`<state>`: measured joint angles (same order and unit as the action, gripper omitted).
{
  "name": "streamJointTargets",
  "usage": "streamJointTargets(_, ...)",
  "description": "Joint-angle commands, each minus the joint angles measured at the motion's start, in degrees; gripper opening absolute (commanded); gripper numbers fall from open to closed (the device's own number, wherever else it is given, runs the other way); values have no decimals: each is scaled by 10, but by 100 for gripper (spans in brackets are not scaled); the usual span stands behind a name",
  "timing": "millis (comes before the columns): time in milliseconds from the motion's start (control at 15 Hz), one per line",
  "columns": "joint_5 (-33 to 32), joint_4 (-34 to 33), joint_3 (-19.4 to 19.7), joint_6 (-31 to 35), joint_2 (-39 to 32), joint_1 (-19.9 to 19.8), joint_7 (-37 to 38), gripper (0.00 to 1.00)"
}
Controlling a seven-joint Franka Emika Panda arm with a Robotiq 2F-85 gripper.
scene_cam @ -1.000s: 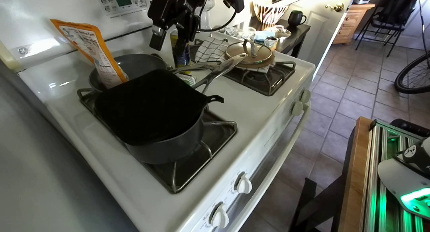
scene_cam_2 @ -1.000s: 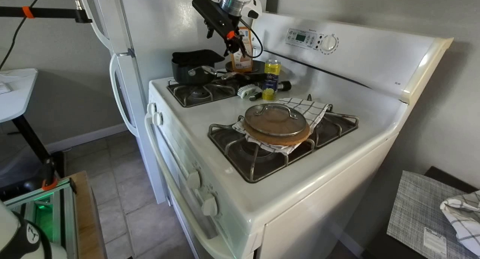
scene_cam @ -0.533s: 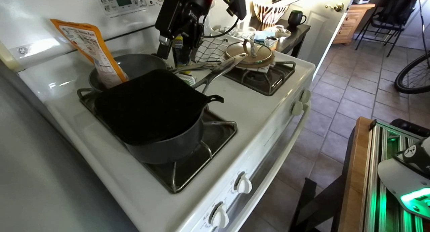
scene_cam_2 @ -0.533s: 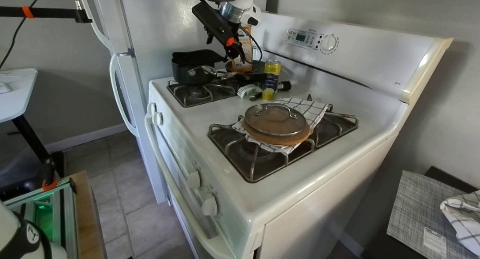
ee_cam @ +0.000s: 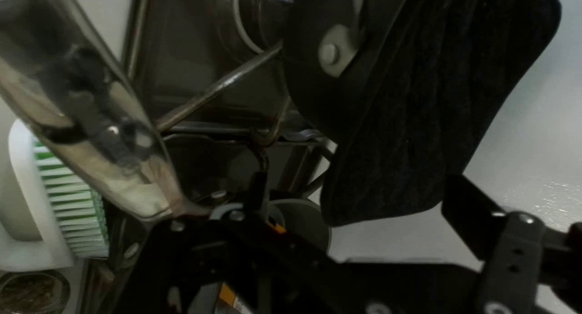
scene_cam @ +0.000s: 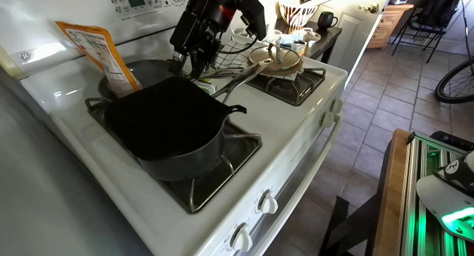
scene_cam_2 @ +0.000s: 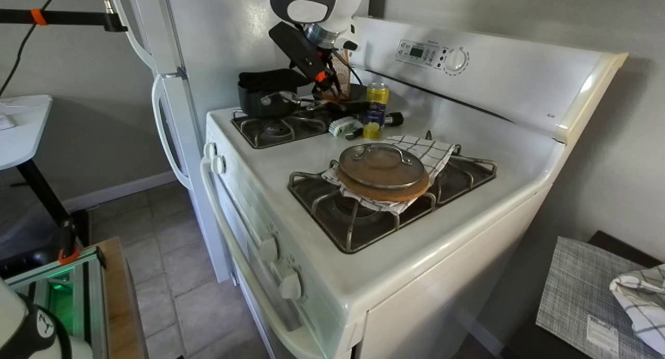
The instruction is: Put the black mat on the bottom-right stove plate
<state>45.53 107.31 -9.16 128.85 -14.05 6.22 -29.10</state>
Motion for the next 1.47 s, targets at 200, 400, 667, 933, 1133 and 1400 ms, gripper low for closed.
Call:
streamJointTargets(200, 84, 6, -12, -4, -16, -17, -77, 62)
streamJointTargets(400, 110, 3, -11, -15, -24, -19, -96, 42)
streamJointTargets(667, 129, 2, -9, -25, -29, -17, -110, 9)
streamJointTargets(933, 137, 14, -3, -23, -3, -20, -117, 0)
streamJointTargets(1133, 159, 24, -2, -25, 35, -30, -142, 2)
streamJointTargets(1400, 195, 27, 15, -12, 92, -39, -163, 2)
